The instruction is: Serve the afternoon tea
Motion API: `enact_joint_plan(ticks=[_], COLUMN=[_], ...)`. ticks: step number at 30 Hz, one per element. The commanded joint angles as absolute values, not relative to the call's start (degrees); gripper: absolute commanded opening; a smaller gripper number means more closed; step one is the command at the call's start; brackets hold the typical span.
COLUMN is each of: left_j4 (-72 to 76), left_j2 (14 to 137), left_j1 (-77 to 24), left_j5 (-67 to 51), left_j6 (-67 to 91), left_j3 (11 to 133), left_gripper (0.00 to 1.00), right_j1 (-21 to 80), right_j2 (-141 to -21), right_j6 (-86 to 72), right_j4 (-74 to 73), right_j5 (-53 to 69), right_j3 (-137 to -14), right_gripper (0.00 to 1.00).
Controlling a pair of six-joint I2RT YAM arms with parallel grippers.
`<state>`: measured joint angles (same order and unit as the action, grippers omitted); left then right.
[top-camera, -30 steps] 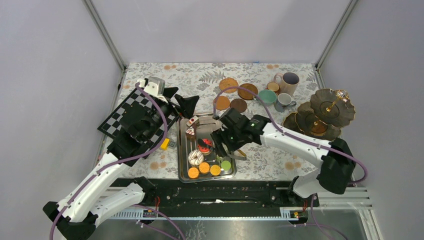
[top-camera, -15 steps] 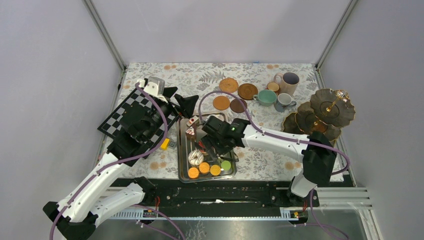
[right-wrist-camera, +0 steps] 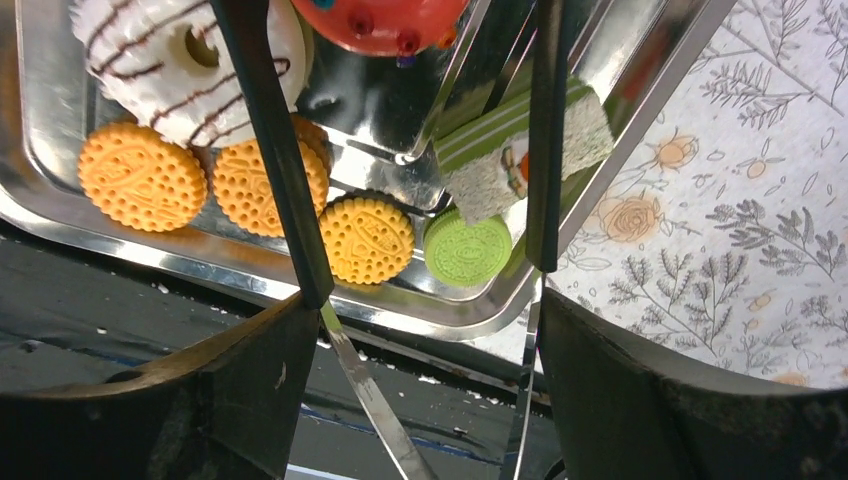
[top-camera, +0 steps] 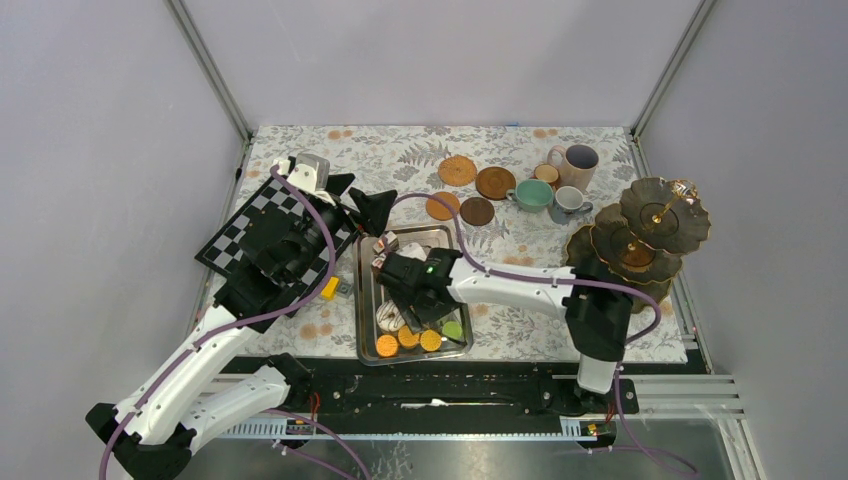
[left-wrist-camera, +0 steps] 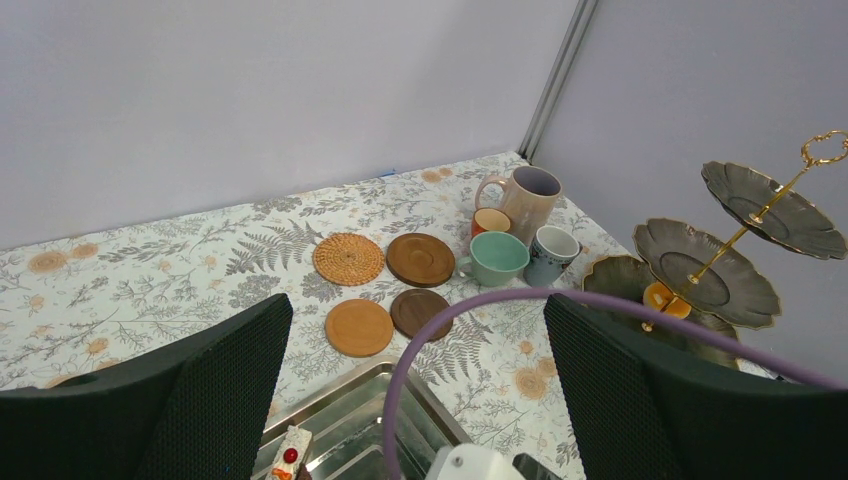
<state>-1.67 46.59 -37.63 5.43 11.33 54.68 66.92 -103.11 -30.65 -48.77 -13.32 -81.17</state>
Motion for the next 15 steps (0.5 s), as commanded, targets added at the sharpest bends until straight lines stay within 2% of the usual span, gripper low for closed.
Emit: enact_joint_plan(ticks=[1,15], left_j4=[0.09,0.09], left_j2=[45.78,45.87], left_j1=[-37.78,-37.80], left_j5=[6.42,6.13], left_j6=[10.37,10.45], left_j3=[54.14,54.22], left_gripper=[0.99,0.99], right_j1=[69.88,70.73], right_j2=[-105.77,-105.53], right_j6=[-35.20,-37.46], right_j4=[-54.97,-54.11], right_j5=[-17.83,-18.39], right_j3=[-85.94,-84.28], right_gripper=[0.84,0.83])
